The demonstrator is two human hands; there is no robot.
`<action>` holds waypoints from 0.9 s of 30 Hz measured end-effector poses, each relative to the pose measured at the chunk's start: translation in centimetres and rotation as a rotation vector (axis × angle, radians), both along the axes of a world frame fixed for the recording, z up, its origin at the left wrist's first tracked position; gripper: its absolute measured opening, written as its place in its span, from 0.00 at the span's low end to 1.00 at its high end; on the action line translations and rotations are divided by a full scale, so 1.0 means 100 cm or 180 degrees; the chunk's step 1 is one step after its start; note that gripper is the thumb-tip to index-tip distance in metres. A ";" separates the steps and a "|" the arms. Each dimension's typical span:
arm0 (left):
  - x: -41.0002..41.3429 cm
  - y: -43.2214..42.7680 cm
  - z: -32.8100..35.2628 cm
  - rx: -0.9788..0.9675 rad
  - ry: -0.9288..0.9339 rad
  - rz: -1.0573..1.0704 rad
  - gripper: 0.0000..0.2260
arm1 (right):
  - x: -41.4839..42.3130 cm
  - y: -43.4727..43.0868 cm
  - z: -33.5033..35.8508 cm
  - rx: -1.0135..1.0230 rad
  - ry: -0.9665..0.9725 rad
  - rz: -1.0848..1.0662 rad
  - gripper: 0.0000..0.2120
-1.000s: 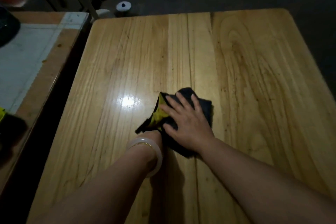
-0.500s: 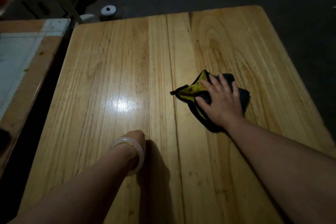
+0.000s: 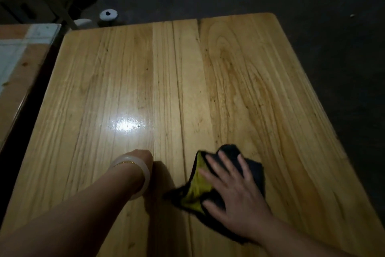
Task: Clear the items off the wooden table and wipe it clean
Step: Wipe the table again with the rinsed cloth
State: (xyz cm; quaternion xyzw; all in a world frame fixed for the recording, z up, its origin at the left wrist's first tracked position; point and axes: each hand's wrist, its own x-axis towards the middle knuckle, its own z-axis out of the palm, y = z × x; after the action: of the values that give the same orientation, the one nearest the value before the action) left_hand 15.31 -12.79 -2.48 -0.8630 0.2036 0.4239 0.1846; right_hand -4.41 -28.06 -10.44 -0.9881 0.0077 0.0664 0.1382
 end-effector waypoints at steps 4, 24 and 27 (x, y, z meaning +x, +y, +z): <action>-0.012 -0.018 0.002 0.0025 -0.0251 -0.0678 0.07 | -0.010 -0.032 -0.004 -0.0025 -0.0154 0.0946 0.33; 0.002 -0.132 -0.017 -0.0639 -0.0075 -0.0474 0.10 | 0.156 -0.180 -0.009 -0.0293 0.0116 -0.1397 0.34; 0.001 -0.134 -0.019 -0.0626 -0.0085 -0.0463 0.10 | 0.168 -0.186 -0.010 -0.0338 0.0134 -0.1920 0.34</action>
State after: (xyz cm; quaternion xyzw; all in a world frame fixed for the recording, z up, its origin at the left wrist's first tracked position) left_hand 15.43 -26.16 -4.38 -0.8655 0.3038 0.3759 0.1320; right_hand 12.39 -46.70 -11.44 -0.9455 0.3070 0.0423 0.0997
